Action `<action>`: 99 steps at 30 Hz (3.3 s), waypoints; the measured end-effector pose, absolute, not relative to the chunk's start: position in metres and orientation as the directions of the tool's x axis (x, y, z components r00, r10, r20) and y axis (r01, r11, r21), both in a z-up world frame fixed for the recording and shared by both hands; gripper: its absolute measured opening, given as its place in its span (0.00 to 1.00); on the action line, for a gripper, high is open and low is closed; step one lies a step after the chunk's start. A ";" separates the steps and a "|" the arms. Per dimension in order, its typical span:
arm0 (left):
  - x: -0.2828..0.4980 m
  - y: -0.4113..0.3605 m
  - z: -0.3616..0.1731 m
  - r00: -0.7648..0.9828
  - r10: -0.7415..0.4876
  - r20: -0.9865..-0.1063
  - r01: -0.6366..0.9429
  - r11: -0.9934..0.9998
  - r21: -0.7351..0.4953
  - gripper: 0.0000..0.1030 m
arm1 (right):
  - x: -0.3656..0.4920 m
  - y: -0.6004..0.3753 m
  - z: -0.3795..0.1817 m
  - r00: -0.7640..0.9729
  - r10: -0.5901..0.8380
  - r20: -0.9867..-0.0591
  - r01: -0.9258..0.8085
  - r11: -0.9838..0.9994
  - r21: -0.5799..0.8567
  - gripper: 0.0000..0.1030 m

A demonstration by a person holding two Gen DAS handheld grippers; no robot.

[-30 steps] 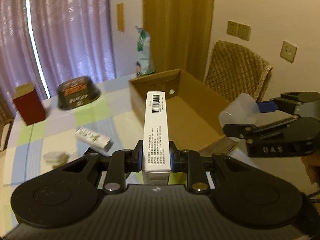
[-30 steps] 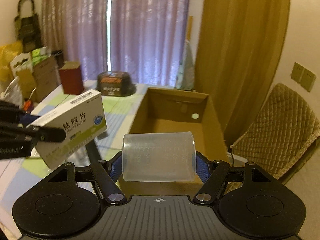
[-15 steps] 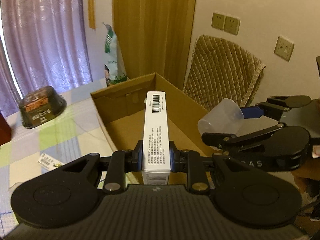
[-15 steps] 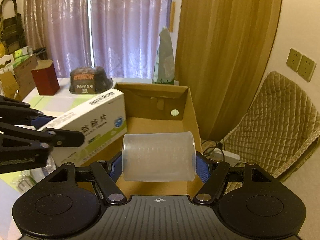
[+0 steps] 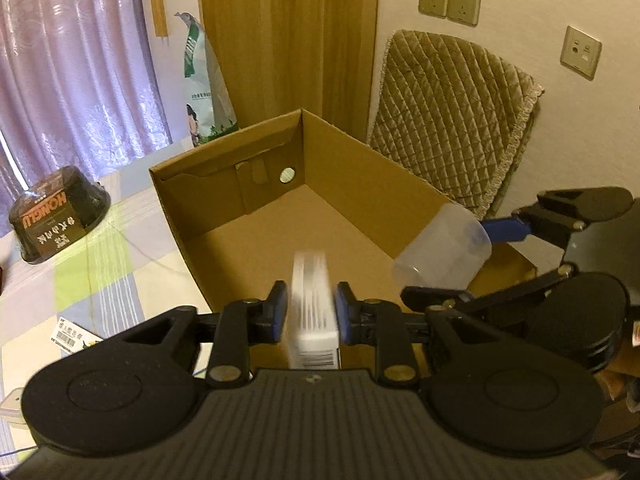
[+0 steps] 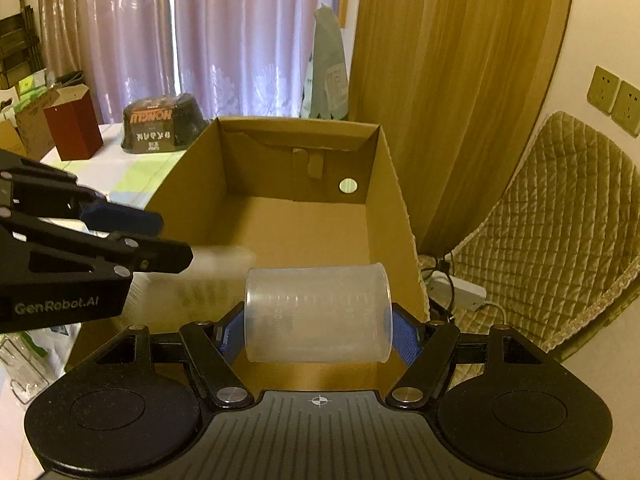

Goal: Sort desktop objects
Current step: 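Lower the white box into the cardboard box and open the left tool, then lower the frosted cup into the cardboard box and open the right tool, then move both tools back from the cardboard box to the table objects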

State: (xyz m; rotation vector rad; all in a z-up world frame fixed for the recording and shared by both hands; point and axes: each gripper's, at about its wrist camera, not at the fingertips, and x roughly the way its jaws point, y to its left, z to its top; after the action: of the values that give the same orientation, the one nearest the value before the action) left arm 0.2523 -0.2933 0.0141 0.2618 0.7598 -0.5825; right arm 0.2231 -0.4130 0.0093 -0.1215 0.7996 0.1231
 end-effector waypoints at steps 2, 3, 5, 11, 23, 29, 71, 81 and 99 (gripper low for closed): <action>0.251 -0.291 0.014 0.578 -0.401 -0.711 0.585 0.811 0.018 0.24 | 0.224 -0.413 0.008 0.688 0.062 -0.723 -0.157 0.986 -0.065 0.69; 0.251 -0.290 0.014 0.582 -0.401 -0.708 0.583 0.812 0.020 0.25 | 0.225 -0.413 0.007 0.687 0.061 -0.724 -0.157 0.985 -0.067 0.69; 0.249 -0.285 0.016 0.586 -0.402 -0.703 0.579 0.815 0.016 0.25 | 0.225 -0.412 0.006 0.687 0.059 -0.725 -0.158 0.985 -0.070 0.69; 0.247 -0.274 0.027 0.609 -0.404 -0.683 0.557 0.831 0.005 0.25 | 0.229 -0.408 0.006 0.685 0.060 -0.726 -0.165 0.984 -0.074 0.69; 0.245 -0.257 0.038 0.631 -0.394 -0.668 0.531 0.847 0.001 0.28 | 0.235 -0.394 0.006 0.692 0.070 -0.719 -0.173 0.982 -0.071 0.69; 0.246 -0.251 0.037 0.629 -0.391 -0.672 0.520 0.854 -0.010 0.31 | 0.235 -0.391 0.005 0.698 0.082 -0.711 -0.182 0.981 -0.066 0.70; 0.206 -0.219 0.050 0.637 -0.383 -0.669 0.482 0.875 -0.043 0.40 | 0.181 -0.383 0.035 0.740 0.069 -0.669 -0.145 0.988 -0.059 0.97; 0.175 -0.189 0.056 0.648 -0.367 -0.667 0.445 0.893 -0.059 0.41 | 0.151 -0.367 0.052 0.748 0.084 -0.658 -0.153 0.987 -0.048 0.97; 0.100 -0.107 0.056 0.664 -0.299 -0.686 0.334 0.939 -0.086 0.44 | 0.089 -0.312 0.060 0.733 0.146 -0.664 -0.209 0.978 -0.017 0.97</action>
State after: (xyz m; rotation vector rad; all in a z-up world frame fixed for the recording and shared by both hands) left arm 0.1002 -0.1066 0.0555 0.0487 0.7656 -0.3581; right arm 0.0892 -0.3124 0.0602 -0.0923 0.7222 0.1953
